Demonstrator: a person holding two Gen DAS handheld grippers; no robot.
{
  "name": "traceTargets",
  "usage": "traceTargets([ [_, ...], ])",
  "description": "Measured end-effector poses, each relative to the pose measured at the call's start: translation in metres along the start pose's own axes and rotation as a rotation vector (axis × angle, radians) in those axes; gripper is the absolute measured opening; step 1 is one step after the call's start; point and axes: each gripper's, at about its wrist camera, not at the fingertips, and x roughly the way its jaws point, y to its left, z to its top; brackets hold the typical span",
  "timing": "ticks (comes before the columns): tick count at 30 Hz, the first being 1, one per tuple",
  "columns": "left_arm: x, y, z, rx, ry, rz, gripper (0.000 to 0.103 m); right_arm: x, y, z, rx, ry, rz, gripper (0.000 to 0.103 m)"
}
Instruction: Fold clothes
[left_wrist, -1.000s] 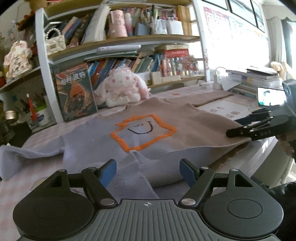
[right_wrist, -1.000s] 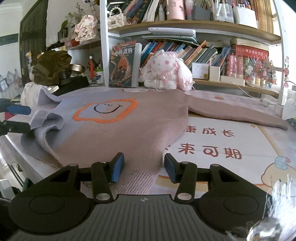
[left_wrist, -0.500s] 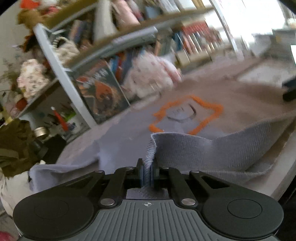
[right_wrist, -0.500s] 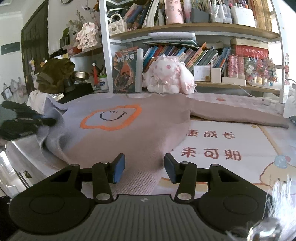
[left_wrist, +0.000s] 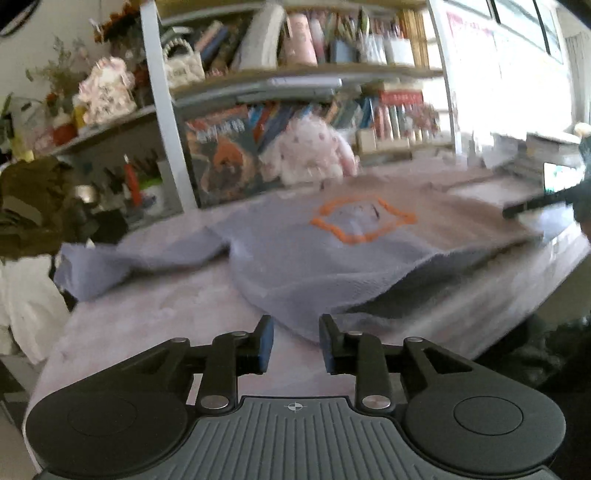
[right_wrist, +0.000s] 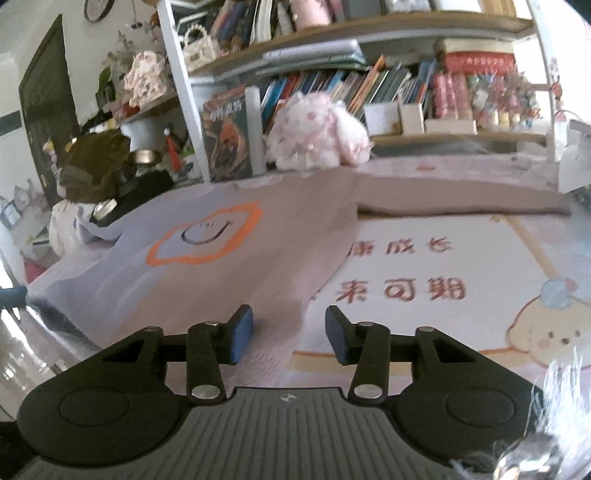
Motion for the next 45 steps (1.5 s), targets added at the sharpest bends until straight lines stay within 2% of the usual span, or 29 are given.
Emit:
traceTargets([
  [3,-0.003,0.002,0.013,-0.054,-0.109,-0.081,0.032,0.007,0.011,0.004,-0.041,0.010,0.003,0.017],
  [5,0.005,-0.003,0.019,-0.055,-0.134,-0.116,0.033,0.011,0.021,0.011,-0.076,-0.007,-0.002,0.013],
  [6,0.012,-0.007,0.023,-0.041,-0.133,-0.118,0.033,0.012,0.024,0.020,-0.056,-0.044,0.045,0.013],
  [7,0.021,-0.013,0.024,-0.021,-0.123,-0.115,0.033,0.012,0.028,0.030,-0.035,-0.081,0.093,0.013],
  [8,0.031,-0.017,0.026,-0.003,-0.107,-0.110,0.033,0.013,0.031,0.040,-0.010,-0.114,0.147,0.018],
  [9,0.035,-0.019,0.026,0.003,-0.096,-0.108,0.033,0.016,0.030,0.049,0.044,-0.120,0.256,0.033],
  [10,0.039,-0.021,0.025,0.007,-0.086,-0.106,0.033,0.019,0.025,0.057,0.104,-0.122,0.358,0.043],
  [11,0.043,-0.022,0.025,0.011,-0.077,-0.105,0.033,0.020,0.022,0.063,0.140,-0.128,0.404,0.042],
  [13,0.051,-0.025,0.024,0.019,-0.057,-0.102,0.033,0.017,0.019,0.069,0.138,-0.132,0.371,0.042],
  [20,0.053,-0.016,0.009,-0.030,-0.018,-0.090,0.033,0.018,-0.012,0.046,0.112,-0.019,0.131,0.041],
  [23,0.053,-0.013,0.009,-0.044,-0.016,-0.084,0.033,0.027,-0.027,0.029,0.264,0.025,0.265,0.045],
  [25,0.052,-0.013,0.010,-0.037,-0.018,-0.091,0.033,0.023,-0.025,0.028,0.244,0.026,0.239,0.049],
  [29,0.053,-0.017,0.011,-0.019,-0.017,-0.103,0.033,0.016,-0.020,0.025,0.205,0.029,0.189,0.051],
  [30,0.054,-0.017,0.011,-0.018,-0.017,-0.103,0.033,0.014,-0.019,0.025,0.195,0.030,0.177,0.048],
  [31,0.054,-0.018,0.011,-0.017,-0.017,-0.101,0.033,0.013,-0.017,0.024,0.185,0.031,0.164,0.034],
  [34,0.054,-0.017,0.012,-0.016,-0.016,-0.093,0.033,0.007,-0.014,0.023,0.155,0.033,0.126,0.017],
  [38,0.059,-0.007,0.010,-0.055,0.010,-0.074,0.033,0.000,-0.008,0.020,0.110,0.038,0.075,0.016],
  [41,0.068,0.002,0.010,-0.111,0.033,-0.034,0.033,-0.006,0.011,0.014,-0.044,0.086,0.025,0.022],
  [42,0.071,0.005,0.010,-0.135,0.038,-0.025,0.035,-0.008,0.010,0.014,-0.046,0.071,0.028,0.029],
  [43,0.073,0.012,0.010,-0.181,0.034,-0.029,0.043,-0.010,0.010,0.015,-0.048,0.056,0.032,0.039],
  [45,0.075,0.027,0.010,-0.287,0.018,-0.033,0.054,-0.010,0.005,0.019,-0.039,0.037,0.028,0.043],
])
